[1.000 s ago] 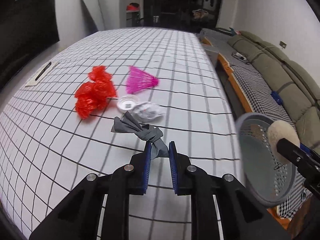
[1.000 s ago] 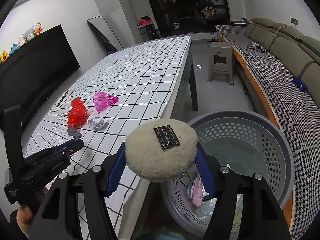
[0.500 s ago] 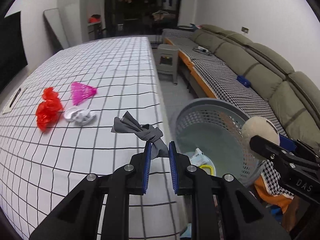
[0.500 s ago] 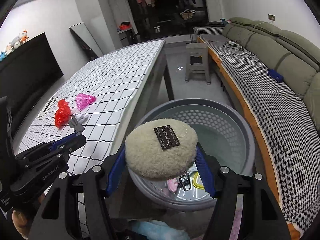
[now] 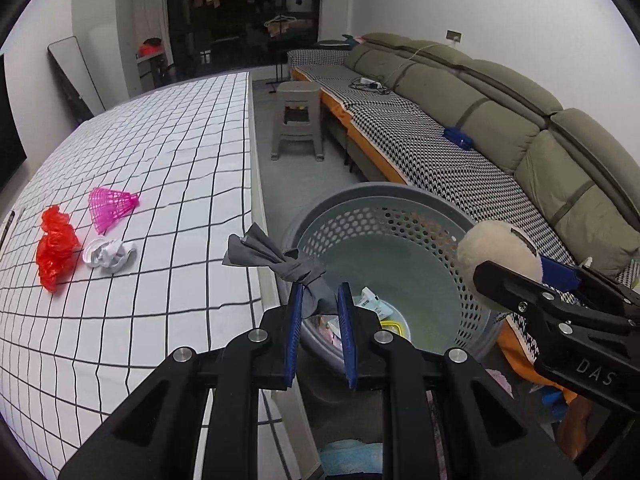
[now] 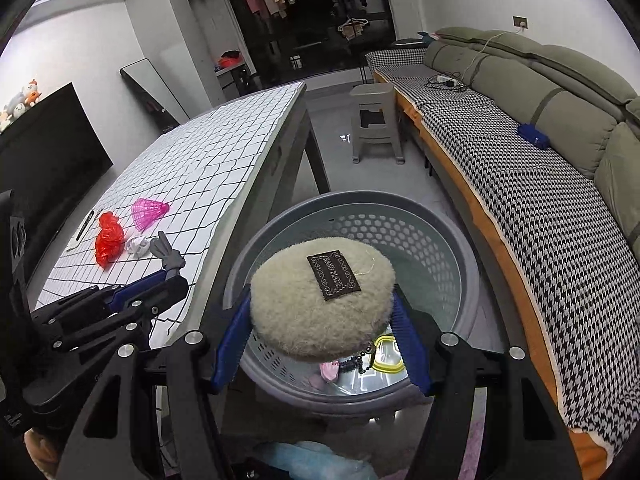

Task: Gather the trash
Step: 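Carry the ball and bow over the grey basket and open both tools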

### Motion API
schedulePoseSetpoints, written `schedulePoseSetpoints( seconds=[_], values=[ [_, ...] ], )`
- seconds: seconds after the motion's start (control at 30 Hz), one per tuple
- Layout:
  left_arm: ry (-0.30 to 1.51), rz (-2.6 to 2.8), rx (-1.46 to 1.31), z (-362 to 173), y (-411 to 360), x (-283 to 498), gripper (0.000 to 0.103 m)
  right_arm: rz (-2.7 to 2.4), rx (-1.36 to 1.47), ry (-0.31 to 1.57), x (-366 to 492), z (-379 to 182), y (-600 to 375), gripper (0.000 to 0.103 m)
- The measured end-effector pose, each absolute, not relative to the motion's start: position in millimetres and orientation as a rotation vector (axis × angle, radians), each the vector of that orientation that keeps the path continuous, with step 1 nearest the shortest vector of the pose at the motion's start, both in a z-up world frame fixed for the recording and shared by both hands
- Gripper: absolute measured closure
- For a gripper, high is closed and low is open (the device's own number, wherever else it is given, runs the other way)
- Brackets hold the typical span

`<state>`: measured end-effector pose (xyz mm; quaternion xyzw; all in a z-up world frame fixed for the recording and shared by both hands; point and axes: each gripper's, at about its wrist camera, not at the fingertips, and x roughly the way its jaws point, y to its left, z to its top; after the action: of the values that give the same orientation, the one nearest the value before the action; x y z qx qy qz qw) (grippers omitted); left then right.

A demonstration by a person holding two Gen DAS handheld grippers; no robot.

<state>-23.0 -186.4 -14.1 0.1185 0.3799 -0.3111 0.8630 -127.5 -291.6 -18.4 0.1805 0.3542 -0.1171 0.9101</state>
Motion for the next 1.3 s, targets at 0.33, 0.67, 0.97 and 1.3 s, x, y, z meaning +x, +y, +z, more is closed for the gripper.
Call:
schedulePoseSetpoints(
  seconds=[0.33,0.67,0.97,1.3],
  values=[
    [0.827,-0.65,0.262,-21.7,-201.0,-17.9,0.085,-0.229,0.393,0.746,-126.1,-30.1,-303.6,0.04],
    [0.875,-0.656,0.28,-34.3,-219.8,-12.4,0.085,-0.242,0.421,0.766,-124.1,-46.7,-323.8,0.04],
    [0.894,-0.666,0.277,-40.7,-242.2,-2.9,0.085,-0.247,0.446,0.793,-116.0,-61.9,-343.5,0.039],
    [0.916,-0.638,0.287,-47.2,-249.4,-0.1,0.084,-0.24,0.457,0.8,-109.5,-69.4,-355.5,0.039]
  ],
)
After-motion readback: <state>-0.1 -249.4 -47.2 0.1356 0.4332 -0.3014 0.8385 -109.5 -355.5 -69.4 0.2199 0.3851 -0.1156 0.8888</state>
